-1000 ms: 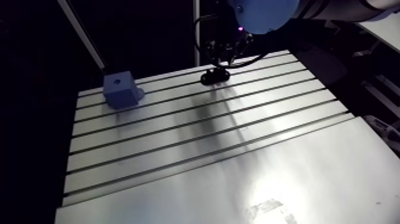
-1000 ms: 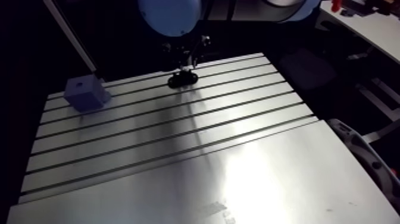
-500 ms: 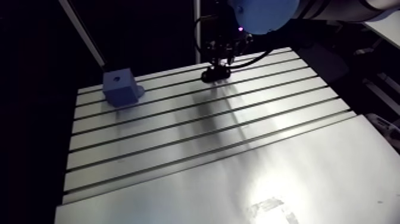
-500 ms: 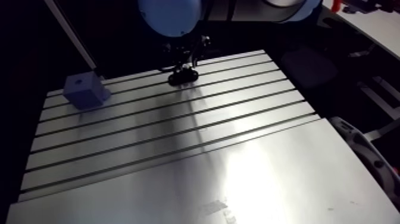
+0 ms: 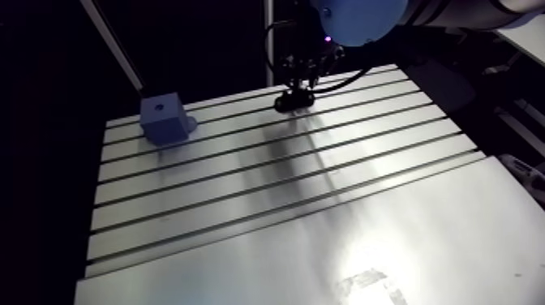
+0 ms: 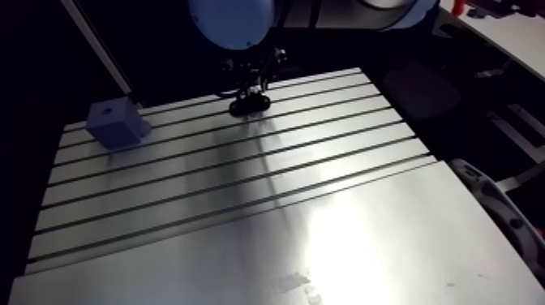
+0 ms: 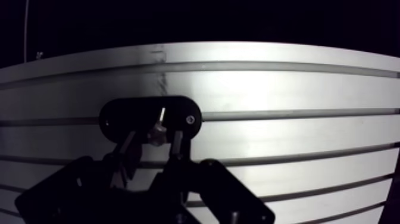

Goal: Pick up the M10 bolt and insert it into the hex recess until seated.

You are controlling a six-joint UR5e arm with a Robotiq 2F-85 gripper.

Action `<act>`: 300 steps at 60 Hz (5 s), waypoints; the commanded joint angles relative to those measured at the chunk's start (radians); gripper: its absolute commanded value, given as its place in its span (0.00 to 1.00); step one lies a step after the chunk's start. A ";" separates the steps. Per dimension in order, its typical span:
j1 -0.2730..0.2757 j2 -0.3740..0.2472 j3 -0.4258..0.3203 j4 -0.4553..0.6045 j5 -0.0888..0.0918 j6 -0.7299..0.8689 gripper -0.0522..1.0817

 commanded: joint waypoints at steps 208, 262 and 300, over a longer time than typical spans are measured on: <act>0.140 -0.207 -0.234 0.514 -0.009 -0.310 0.95; 0.402 -0.065 -0.464 0.721 -0.074 -0.173 0.97; 0.449 -0.010 -0.479 0.697 -0.074 -0.082 0.98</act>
